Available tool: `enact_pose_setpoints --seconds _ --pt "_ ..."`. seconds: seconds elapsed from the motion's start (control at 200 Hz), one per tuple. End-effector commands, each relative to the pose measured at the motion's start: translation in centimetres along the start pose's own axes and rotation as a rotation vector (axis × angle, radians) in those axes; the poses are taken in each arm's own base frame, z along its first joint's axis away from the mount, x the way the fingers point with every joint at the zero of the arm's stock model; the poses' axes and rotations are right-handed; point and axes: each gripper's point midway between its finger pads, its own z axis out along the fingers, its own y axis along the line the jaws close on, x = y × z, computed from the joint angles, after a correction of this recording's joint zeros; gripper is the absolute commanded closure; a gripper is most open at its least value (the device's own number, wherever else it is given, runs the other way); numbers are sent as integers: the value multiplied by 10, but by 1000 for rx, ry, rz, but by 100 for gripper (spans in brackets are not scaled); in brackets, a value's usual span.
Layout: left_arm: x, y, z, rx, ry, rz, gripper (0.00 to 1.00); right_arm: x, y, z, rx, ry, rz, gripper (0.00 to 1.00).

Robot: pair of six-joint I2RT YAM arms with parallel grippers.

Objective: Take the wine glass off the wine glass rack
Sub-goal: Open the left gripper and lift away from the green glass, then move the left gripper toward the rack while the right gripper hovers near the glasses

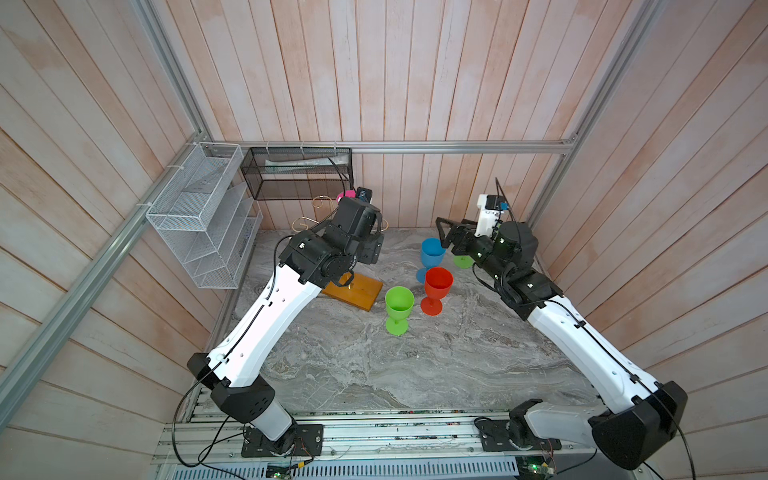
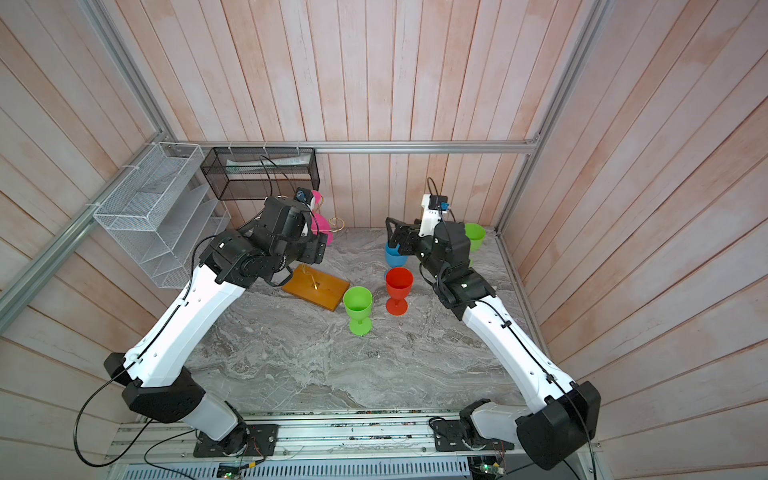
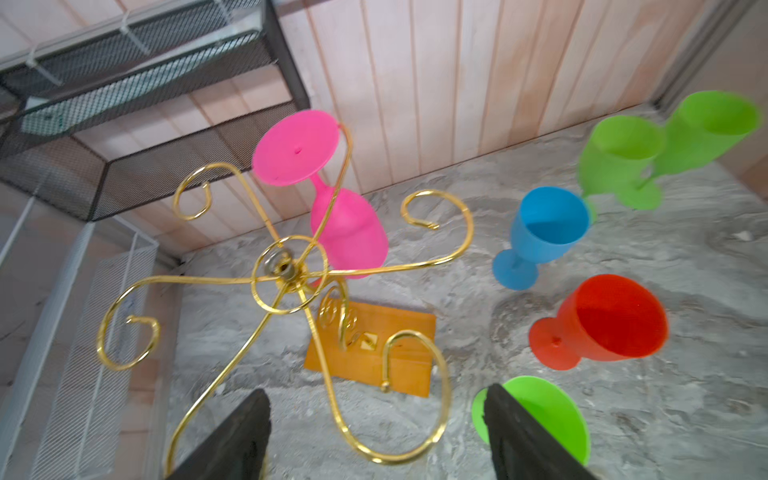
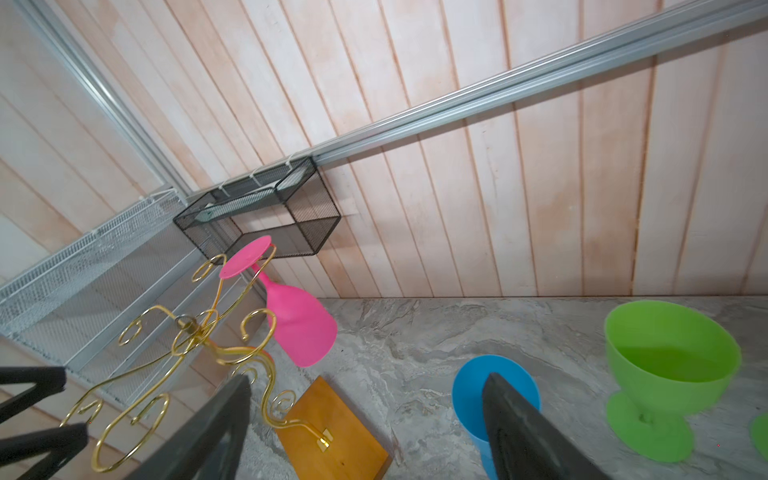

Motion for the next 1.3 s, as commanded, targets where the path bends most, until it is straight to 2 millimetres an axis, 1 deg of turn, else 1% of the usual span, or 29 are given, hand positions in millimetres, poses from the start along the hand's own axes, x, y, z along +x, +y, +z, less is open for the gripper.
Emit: enact_pose_setpoints --seconds 0.0,0.07,0.2,0.29,0.455,0.635,0.75,0.985,1.05,1.145,1.295 --pt "17 40 -8 -110 31 -36 17 8 13 8 -4 40 -79 12" --pt "25 57 -7 -141 47 -60 17 15 22 14 -23 57 -92 12" --pt "44 79 2 -172 87 -92 17 23 35 22 -54 81 -106 12" --pt "54 88 9 -187 104 -102 17 26 42 25 -71 85 -114 12" --pt "63 102 23 -227 128 -103 17 30 56 28 -91 93 -135 12" --pt "61 117 25 -258 114 -125 18 34 65 32 -105 100 -142 12" --pt "65 133 28 -313 126 -141 18 37 72 34 -117 106 -145 12" --pt "69 159 33 -362 122 -206 18 39 80 38 -134 109 -135 13" --pt "73 169 33 -391 124 -220 18 39 82 39 -140 109 -131 13" --pt "76 191 29 -430 119 -261 18 39 85 41 -152 112 -120 13" --pt "75 219 21 -466 96 -318 18 40 89 48 -165 114 -97 13"
